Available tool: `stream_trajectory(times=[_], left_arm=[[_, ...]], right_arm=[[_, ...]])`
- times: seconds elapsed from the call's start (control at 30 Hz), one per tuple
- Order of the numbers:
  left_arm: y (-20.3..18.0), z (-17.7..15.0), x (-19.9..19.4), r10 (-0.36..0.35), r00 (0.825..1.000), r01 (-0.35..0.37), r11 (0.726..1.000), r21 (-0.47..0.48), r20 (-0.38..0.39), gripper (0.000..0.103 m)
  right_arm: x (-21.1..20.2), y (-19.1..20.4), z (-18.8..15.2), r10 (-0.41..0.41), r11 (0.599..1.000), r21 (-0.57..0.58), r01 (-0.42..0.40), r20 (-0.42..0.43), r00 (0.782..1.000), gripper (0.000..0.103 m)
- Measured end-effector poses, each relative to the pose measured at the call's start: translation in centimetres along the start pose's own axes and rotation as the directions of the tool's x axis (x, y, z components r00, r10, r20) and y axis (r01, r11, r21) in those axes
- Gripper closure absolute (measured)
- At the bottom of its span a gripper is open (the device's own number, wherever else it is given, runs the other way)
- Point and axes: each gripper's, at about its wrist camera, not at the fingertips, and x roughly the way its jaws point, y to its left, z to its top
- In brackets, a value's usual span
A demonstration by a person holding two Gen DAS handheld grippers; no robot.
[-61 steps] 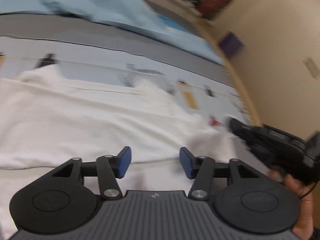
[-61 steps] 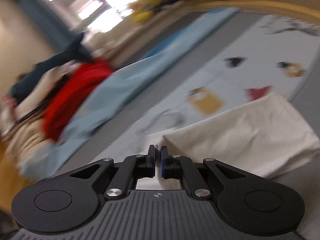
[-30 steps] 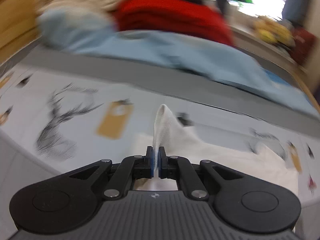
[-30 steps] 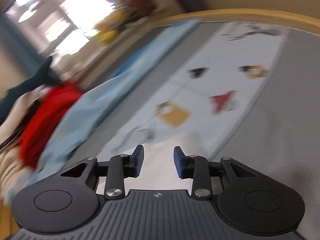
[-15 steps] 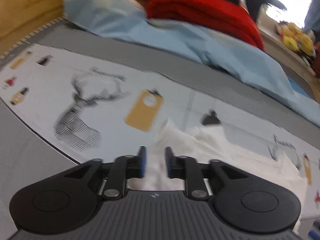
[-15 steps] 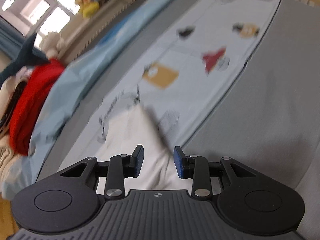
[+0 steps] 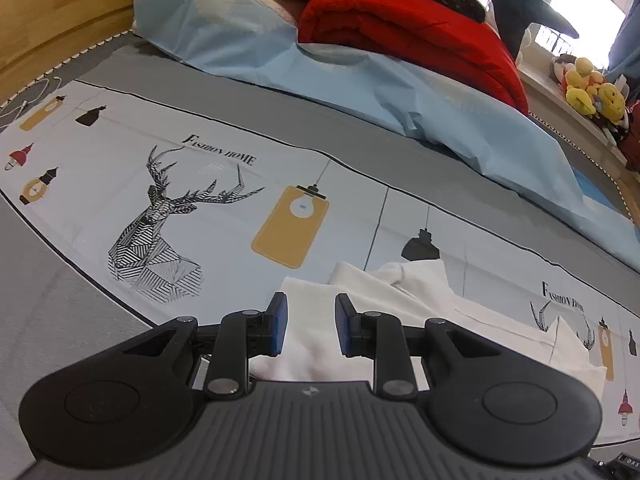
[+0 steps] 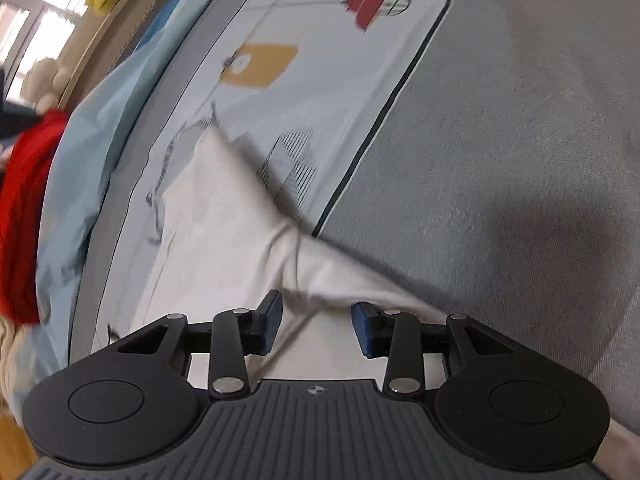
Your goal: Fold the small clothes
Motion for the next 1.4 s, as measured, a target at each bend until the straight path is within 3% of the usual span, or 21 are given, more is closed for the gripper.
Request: stream_trajectory(times=[0.07, 0.13, 0.3, 0.43, 0.57, 0.67, 0.83, 0.9, 0.93, 1.03, 1.13, 1.2, 1.27, 1.33, 1.4], left_arm=[[-0.3, -0.1, 0.1, -0.007, 1.0, 0.007, 1.0, -0.004, -0.003, 0.074], [-0.6, -0.2, 0.2, -0.014, 1.0, 0.014, 1.0, -0.001, -0.007, 0.074], [-1.7, -0.7, 0.2, -0.039, 0.999, 0.039, 0.999, 0.015, -0.011, 0.074], [-2.2, -1.0, 0.4, -0.048, 0.999, 0.049, 0.999, 0.02, -0.018, 0.074], [-2.8, -1.3, 0.6, -0.071, 0.997, 0.073, 0.997, 0.037, -0.04, 0.074], [-2.9, -1.6, 1.1, -0.08, 0.995, 0.083, 0.996, 0.044, -0.063, 0.074], [-2.5, -1.9, 2.0, -0.105, 0.989, 0.108, 0.994, 0.021, -0.101, 0.074], [-2.4, -2.2, 2.7, -0.117, 0.985, 0.12, 0.993, 0.015, -0.123, 0.074], [-2.2, -2.5, 3.2, -0.128, 0.982, 0.13, 0.991, 0.007, -0.137, 0.074], [-1.4, -3.8, 5.8, -0.148, 0.965, 0.146, 0.989, -0.025, -0.217, 0.074], [-0.1, -5.2, 8.6, -0.158, 0.932, 0.145, 0.987, -0.064, -0.328, 0.074], [0.5, -5.0, 9.0, -0.173, 0.926, 0.151, 0.984, -0.091, -0.337, 0.074], [0.9, -4.0, 8.2, -0.188, 0.939, 0.165, 0.981, -0.103, -0.287, 0.066], [1.0, -3.1, 7.6, -0.172, 0.961, 0.16, 0.985, -0.071, -0.215, 0.048], [1.2, -2.7, 8.1, -0.177, 0.965, 0.168, 0.984, -0.064, -0.193, 0.041]], right_arm=[[0.1, -0.3, 0.0, 0.023, 0.999, 0.031, -0.023, 0.0, 1.0, 0.064], [0.4, -0.7, -0.2, 0.027, 0.997, 0.067, -0.026, -0.018, 0.999, 0.086], [-0.6, -1.6, -0.2, 0.028, 0.988, 0.15, -0.034, 0.046, 0.999, 0.093], [-2.6, -3.0, 0.8, -0.047, 0.979, 0.202, 0.014, 0.158, 0.986, 0.094], [-2.8, -4.3, 1.7, -0.088, 0.965, 0.257, 0.048, 0.146, 0.985, 0.093], [-3.7, -3.3, 1.1, -0.123, 0.977, 0.197, 0.086, 0.181, 0.976, 0.089], [-4.1, -0.6, -0.1, -0.017, 0.999, 0.037, 0.01, 0.202, 0.979, 0.089], [-3.0, 0.0, 0.3, 0.039, 0.999, -0.019, -0.036, 0.152, 0.988, 0.082], [-2.1, 0.0, 0.7, 0.027, 0.999, -0.027, -0.024, 0.125, 0.992, 0.081], [0.1, -1.7, 1.7, -0.071, 0.997, -0.002, 0.072, 0.063, 0.995, 0.082], [-0.6, -1.8, 2.3, -0.042, 0.999, 0.02, 0.041, 0.062, 0.997, 0.079], [-1.5, -0.2, 2.7, 0.021, 0.999, -0.052, -0.016, 0.106, 0.994, 0.075], [-2.0, 1.1, 3.3, 0.047, 0.991, -0.135, -0.025, 0.159, 0.986, 0.072], [-1.9, 2.2, 4.3, 0.057, 0.976, -0.218, -0.011, 0.206, 0.977, 0.053], [-1.2, 2.7, 5.3, 0.035, 0.959, -0.283, 0.032, 0.23, 0.973, 0.044]])
